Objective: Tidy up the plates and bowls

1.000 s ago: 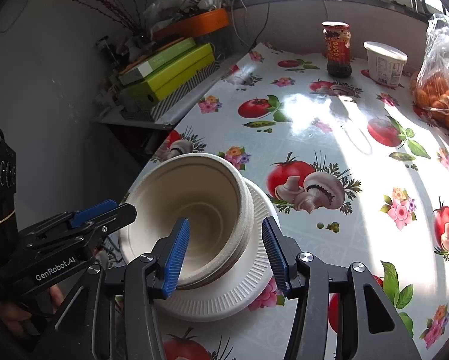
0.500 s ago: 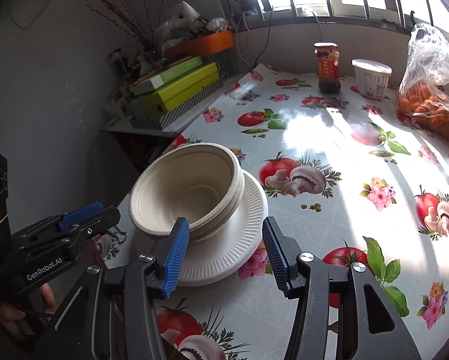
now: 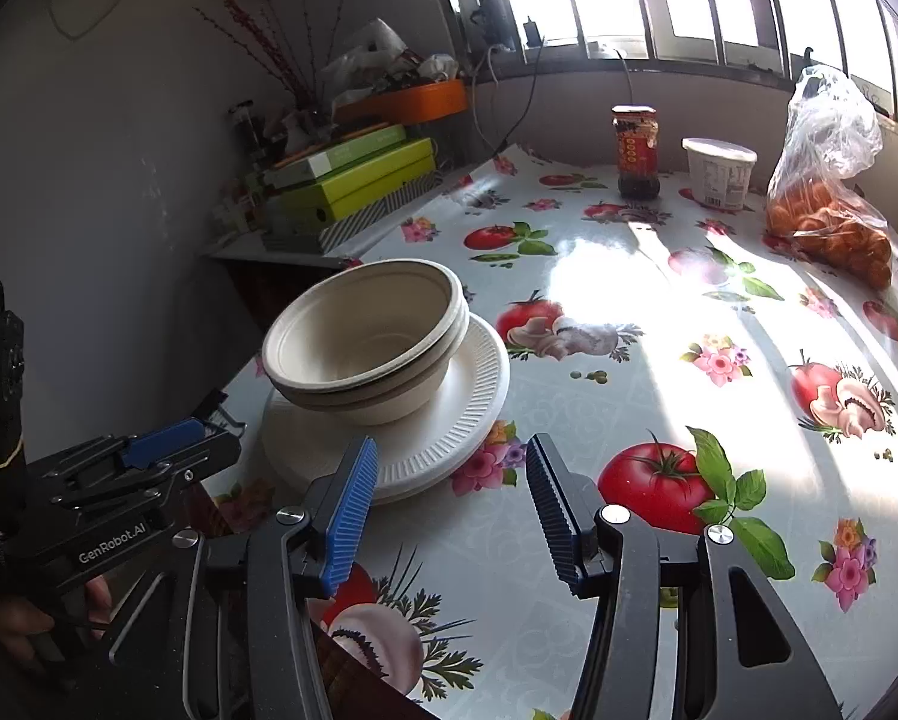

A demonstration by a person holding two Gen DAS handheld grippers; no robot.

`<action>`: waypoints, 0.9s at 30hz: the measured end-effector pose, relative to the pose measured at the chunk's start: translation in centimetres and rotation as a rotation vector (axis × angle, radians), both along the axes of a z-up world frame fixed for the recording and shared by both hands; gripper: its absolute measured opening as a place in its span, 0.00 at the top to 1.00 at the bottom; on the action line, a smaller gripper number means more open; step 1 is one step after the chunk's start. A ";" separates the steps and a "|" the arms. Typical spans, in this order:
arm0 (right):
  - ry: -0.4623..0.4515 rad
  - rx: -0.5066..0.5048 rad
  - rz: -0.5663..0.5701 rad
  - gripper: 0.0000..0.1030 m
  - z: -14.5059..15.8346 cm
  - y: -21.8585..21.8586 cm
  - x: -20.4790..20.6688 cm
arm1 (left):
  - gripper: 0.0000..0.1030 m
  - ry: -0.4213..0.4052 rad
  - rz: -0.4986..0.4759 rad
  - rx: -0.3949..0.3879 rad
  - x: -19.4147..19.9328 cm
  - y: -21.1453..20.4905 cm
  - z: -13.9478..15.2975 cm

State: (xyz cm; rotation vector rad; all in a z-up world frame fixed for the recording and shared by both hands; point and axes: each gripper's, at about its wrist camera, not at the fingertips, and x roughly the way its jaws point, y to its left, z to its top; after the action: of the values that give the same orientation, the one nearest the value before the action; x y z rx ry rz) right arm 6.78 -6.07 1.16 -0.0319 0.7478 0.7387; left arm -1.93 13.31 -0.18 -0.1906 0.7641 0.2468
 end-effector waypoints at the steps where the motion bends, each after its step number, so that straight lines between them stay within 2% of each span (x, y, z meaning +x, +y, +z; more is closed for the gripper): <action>1: 0.000 0.001 0.000 0.49 -0.1 -0.1 -0.1 | 0.58 0.001 -0.005 0.006 -0.1 -0.3 -0.1; 9: -0.022 -0.037 -0.013 0.48 -1.6 -0.1 -1.2 | 0.58 0.009 -0.014 0.034 -0.5 -1.6 -1.3; 19: 0.058 -0.102 -0.031 0.41 -5.2 0.0 -1.0 | 0.58 0.086 -0.033 0.006 -0.1 -1.9 -4.5; 27: 0.046 -0.158 -0.041 0.37 -6.2 0.4 -1.0 | 0.58 0.107 -0.029 0.028 0.3 -2.1 -5.1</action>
State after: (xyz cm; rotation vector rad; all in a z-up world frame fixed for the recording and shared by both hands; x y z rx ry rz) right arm 5.83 -5.70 -5.04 -0.1430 0.8475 0.6421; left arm -1.62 11.23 -5.31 -0.1409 0.8688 0.2414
